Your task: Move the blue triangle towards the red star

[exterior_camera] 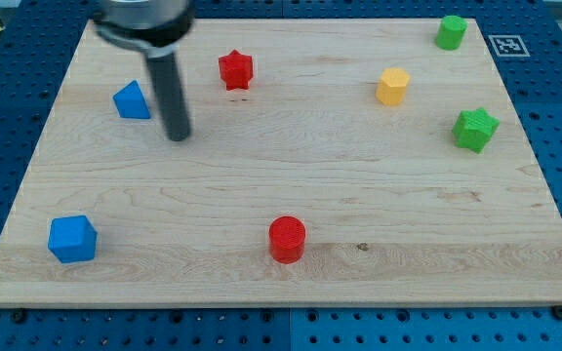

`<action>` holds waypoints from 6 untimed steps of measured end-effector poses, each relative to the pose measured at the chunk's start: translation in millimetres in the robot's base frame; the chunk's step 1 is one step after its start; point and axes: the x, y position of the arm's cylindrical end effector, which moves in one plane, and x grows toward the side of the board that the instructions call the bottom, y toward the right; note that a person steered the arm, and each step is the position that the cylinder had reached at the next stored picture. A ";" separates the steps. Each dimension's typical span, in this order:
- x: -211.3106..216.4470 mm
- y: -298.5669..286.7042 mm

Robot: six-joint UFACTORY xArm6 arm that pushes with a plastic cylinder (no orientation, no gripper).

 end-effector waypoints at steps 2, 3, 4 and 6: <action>-39.0 -105.0; -60.5 -106.6; -60.5 -104.2; -52.9 -37.2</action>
